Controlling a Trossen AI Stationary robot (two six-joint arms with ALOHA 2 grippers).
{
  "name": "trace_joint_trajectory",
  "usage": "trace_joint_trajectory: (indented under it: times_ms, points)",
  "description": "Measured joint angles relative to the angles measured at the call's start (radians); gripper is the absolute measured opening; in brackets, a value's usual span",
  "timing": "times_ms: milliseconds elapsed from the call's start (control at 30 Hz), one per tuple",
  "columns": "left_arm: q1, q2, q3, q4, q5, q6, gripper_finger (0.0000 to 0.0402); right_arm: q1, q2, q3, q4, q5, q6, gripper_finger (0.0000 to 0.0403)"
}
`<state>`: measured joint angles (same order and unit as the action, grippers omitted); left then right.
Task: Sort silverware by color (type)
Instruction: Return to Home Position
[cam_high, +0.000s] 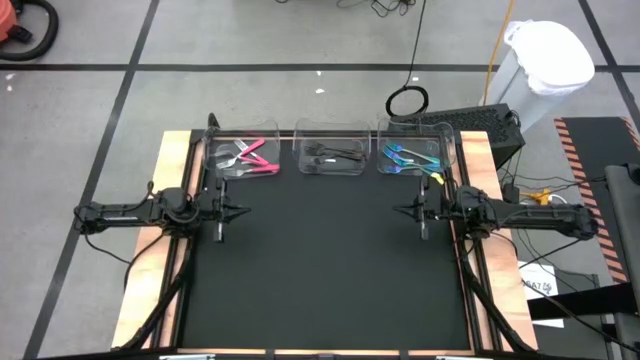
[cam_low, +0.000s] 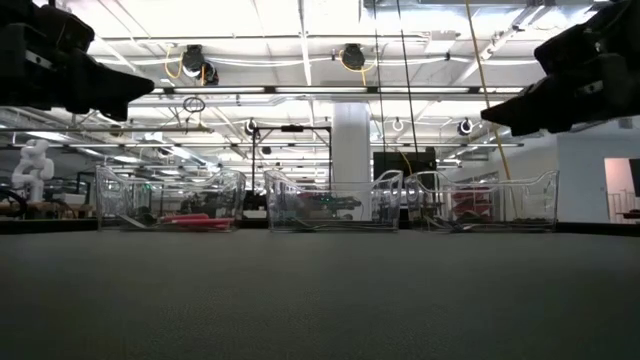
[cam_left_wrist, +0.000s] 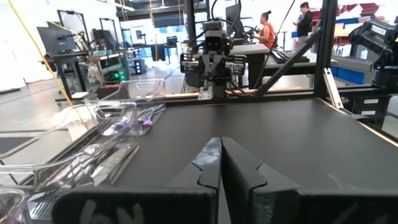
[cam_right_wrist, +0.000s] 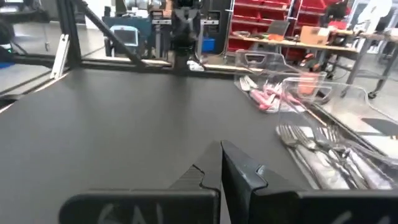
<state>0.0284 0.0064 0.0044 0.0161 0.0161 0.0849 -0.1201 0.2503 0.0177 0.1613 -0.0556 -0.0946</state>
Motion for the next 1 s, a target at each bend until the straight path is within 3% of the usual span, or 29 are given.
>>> trace_joint_trajectory:
  times_ms: [133,333,567,1000]
  points:
    - [0.0,0.0,0.0,0.001,-0.003,0.0,0.0017,0.001,-0.043,0.0,0.009,0.02,0.0,0.0]
    - [0.0,0.0,0.0,0.001,-0.004,-0.051,0.0017,0.019,-0.139,-0.001,-0.115,0.16,-0.006,0.0]
    - [0.0,0.0,0.0,0.001,-0.004,-0.051,0.0018,0.102,-0.23,-0.002,-0.126,0.128,0.003,0.0]
    - [0.0,0.0,0.0,0.001,-0.003,-0.052,0.0018,0.2,-0.238,-0.002,-0.134,0.128,-0.012,0.0]
